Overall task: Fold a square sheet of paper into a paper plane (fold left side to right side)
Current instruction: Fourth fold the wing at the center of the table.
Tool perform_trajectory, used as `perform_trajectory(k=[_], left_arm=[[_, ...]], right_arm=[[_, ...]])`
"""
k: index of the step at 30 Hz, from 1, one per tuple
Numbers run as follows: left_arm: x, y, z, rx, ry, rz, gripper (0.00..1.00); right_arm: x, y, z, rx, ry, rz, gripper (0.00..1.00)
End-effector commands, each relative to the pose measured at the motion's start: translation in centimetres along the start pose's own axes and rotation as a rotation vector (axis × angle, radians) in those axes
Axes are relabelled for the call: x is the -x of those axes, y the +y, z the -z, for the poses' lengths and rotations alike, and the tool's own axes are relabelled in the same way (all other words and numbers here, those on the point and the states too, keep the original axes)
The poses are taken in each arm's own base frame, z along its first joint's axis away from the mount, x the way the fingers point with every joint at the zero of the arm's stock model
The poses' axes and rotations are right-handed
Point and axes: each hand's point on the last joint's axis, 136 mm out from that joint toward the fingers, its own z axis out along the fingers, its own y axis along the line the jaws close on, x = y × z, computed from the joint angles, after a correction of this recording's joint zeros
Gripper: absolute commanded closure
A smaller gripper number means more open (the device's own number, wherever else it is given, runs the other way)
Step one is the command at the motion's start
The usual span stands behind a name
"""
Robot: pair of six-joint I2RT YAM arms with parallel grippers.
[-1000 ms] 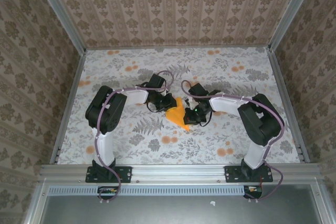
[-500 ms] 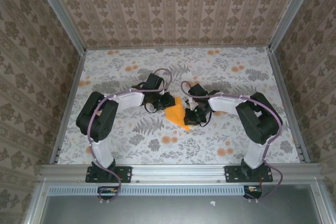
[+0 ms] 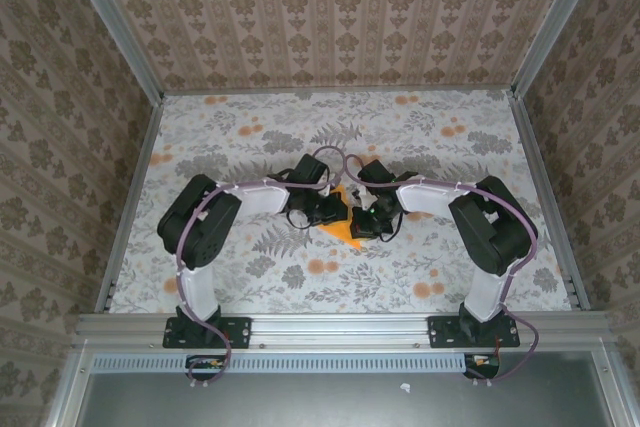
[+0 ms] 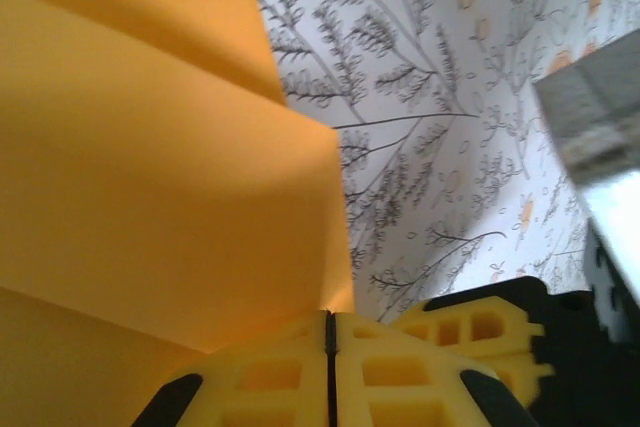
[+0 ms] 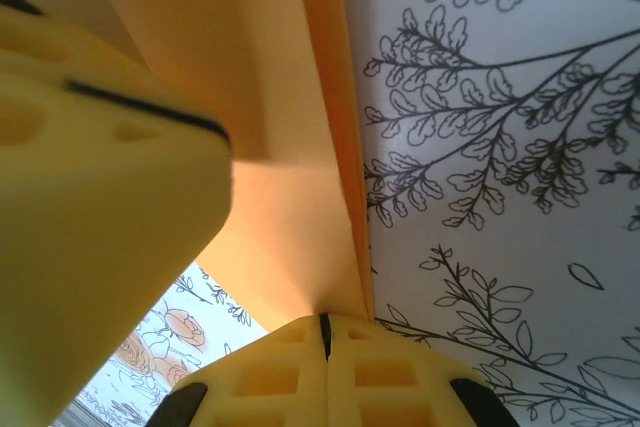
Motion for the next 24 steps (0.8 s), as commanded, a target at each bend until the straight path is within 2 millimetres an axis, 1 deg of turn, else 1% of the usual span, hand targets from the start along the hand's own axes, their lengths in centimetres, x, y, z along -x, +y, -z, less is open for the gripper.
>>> perform_trajectory(k=[1, 5, 17, 21, 24], left_arm=[[-0.6, 0.1, -0.9, -0.025, 0.032, 0.017, 0.92], [-0.8, 0.7, -1.3, -0.017, 0.036, 0.025, 0.93], [-0.8, 4.3, -1.8, 0.103, 0.018, 0.026, 0.97], [-0.2, 5.6, -1.4, 0.121, -0.013, 0.034, 0.99], [0.5, 6.1, -0.9, 0.101, -0.040, 0.047, 0.99]], right_arm=[[-2.9, -4.5, -1.2, -0.188, 0.104, -0.072, 1.00], [-2.9, -4.7, -1.3, -0.193, 0.108, -0.073, 1.00], [-3.4, -5.7, -0.8, -0.257, 0.131, -0.065, 1.00], [-3.7, -6.0, -0.8, -0.269, 0.138, -0.064, 1.00], [-3.9, -6.2, -0.8, -0.278, 0.145, -0.064, 1.00]])
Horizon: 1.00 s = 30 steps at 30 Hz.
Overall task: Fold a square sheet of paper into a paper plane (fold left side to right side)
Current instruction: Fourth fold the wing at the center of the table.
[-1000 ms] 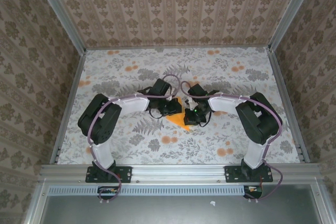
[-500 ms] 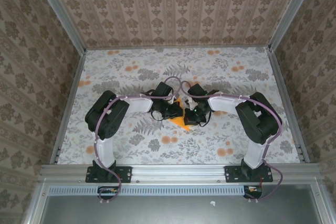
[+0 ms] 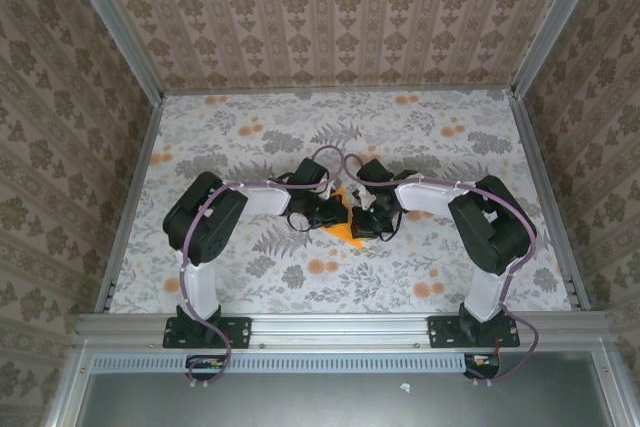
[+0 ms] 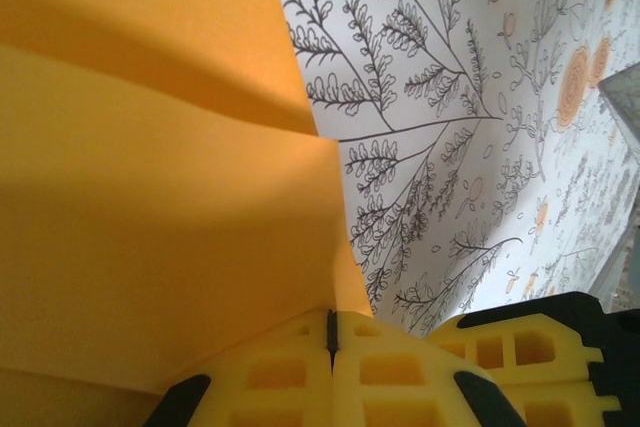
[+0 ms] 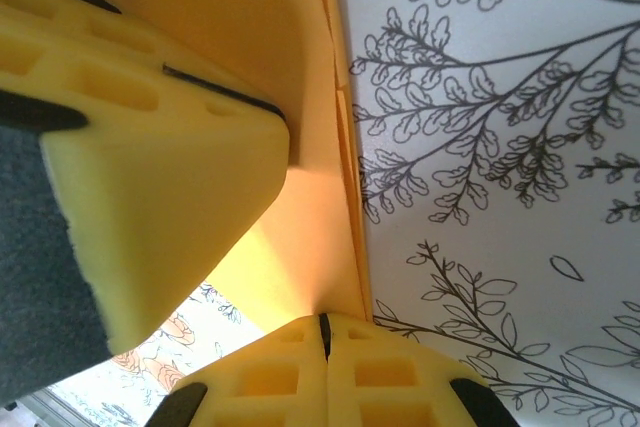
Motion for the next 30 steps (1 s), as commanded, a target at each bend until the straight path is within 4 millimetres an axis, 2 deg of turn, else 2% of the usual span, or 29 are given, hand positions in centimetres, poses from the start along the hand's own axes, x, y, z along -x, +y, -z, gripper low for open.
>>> perform_trajectory(k=[1, 18, 25, 26, 30], left_arm=[[0.6, 5.2, 0.4, 0.125, -0.044, 0.057, 0.99], [5.8, 8.2, 3.5, 0.185, -0.112, 0.047, 1.00], [7.2, 10.0, 4.5, 0.225, -0.126, 0.047, 1.00], [7.7, 10.9, 5.2, 0.230, -0.142, 0.068, 1.00], [8.6, 11.7, 6.2, 0.232, -0.164, 0.068, 0.99]], right_arm=[[-3.9, -5.8, -1.1, -0.245, 0.139, -0.067, 1.00], [-4.5, -6.0, -1.1, -0.244, 0.157, -0.072, 1.00], [-4.6, -6.0, -1.1, -0.241, 0.159, -0.073, 1.00], [-4.6, -5.9, -1.1, -0.239, 0.157, -0.074, 1.00], [-4.6, -5.8, -1.2, -0.231, 0.159, -0.072, 1.00]])
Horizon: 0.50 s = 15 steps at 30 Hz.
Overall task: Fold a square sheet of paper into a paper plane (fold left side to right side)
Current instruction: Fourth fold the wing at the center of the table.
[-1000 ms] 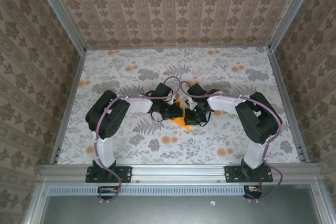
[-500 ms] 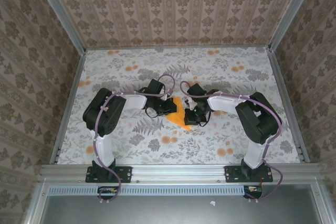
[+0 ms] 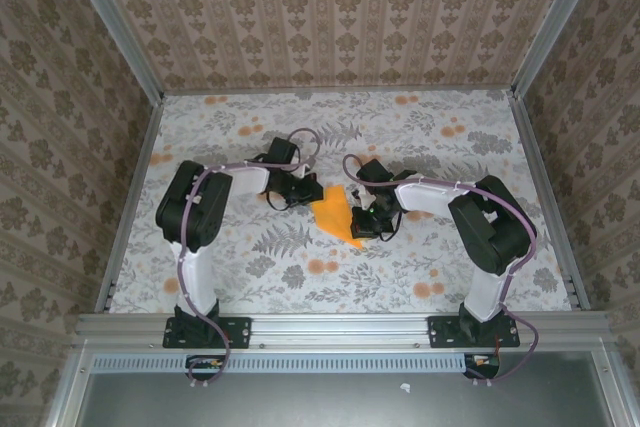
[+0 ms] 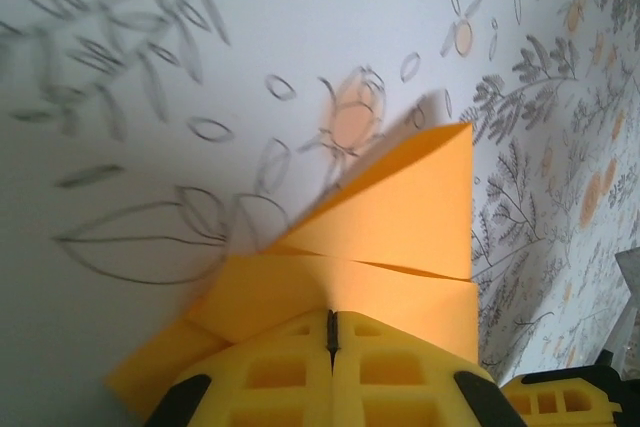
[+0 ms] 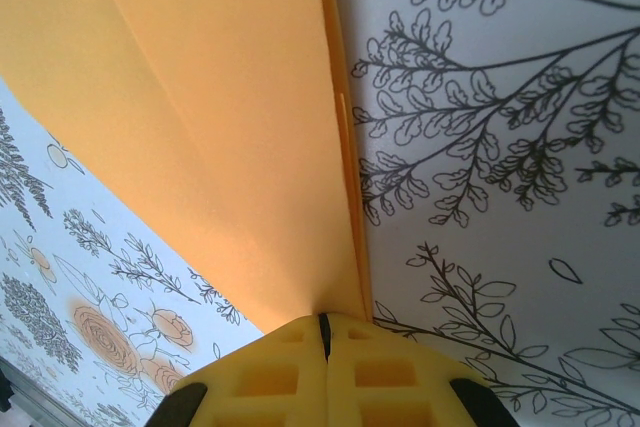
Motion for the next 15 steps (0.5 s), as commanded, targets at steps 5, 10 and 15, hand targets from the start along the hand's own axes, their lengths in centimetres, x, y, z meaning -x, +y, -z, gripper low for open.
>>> perform_trajectory(k=[5, 10, 15], left_arm=[[3.5, 6.3, 2.2, 0.187, -0.092, 0.031, 0.99], [4.2, 3.7, 4.3, 0.159, -0.134, -0.015, 0.98], [2.7, -0.5, 5.4, 0.125, -0.150, -0.072, 0.97]], right_arm=[[-4.7, -5.6, -1.2, -0.221, 0.162, -0.080, 1.00], [-4.2, -5.0, -1.3, -0.196, 0.145, -0.083, 1.00], [-3.7, -4.7, -1.2, -0.186, 0.127, -0.085, 1.00]])
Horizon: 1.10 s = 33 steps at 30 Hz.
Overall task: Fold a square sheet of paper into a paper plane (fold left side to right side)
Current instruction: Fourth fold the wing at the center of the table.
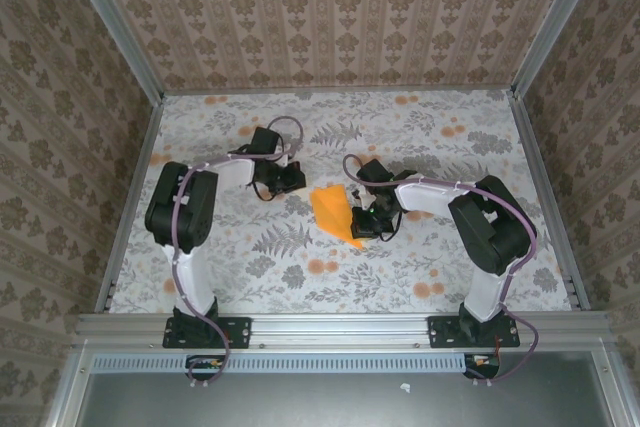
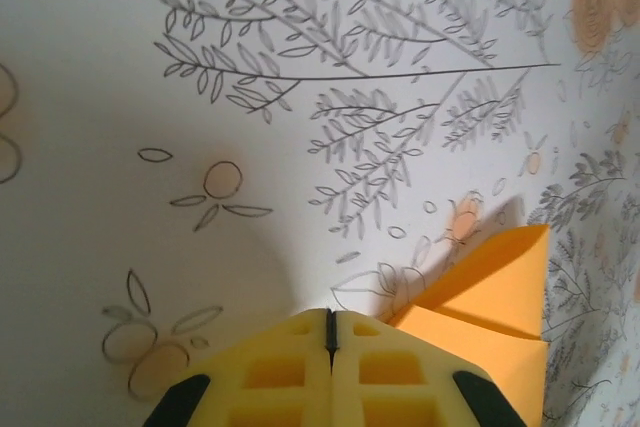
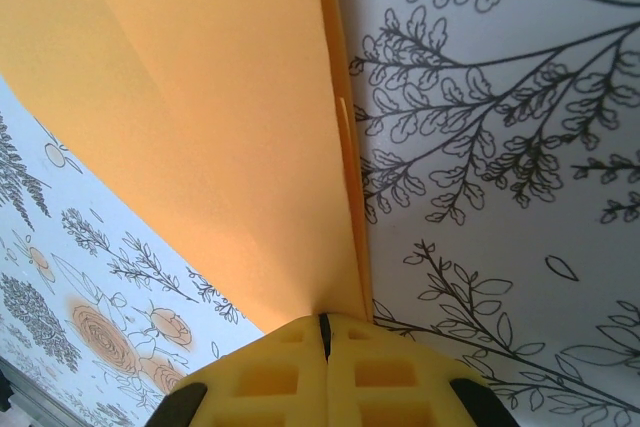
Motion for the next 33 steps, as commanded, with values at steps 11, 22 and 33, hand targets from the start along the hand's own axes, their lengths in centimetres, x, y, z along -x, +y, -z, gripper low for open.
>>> perform_trajectory(k=[11, 22, 33], left_arm=[[-4.7, -7.3, -2.1, -0.099, 0.090, -0.108, 0.96], [-6.0, -4.0, -4.6, 0.021, 0.145, -0.091, 0.96], [-7.0, -3.0, -4.8, 0.042, 0.160, -0.080, 0.96]], right_arm=[[-3.4, -4.4, -1.0, -0.178, 0.110, -0.084, 1.00], [-1.9, -2.1, 1.6, -0.116, 0.028, -0.045, 1.00], [3.2, 3.3, 3.6, 0.052, -0.107, -0.040, 1.00]])
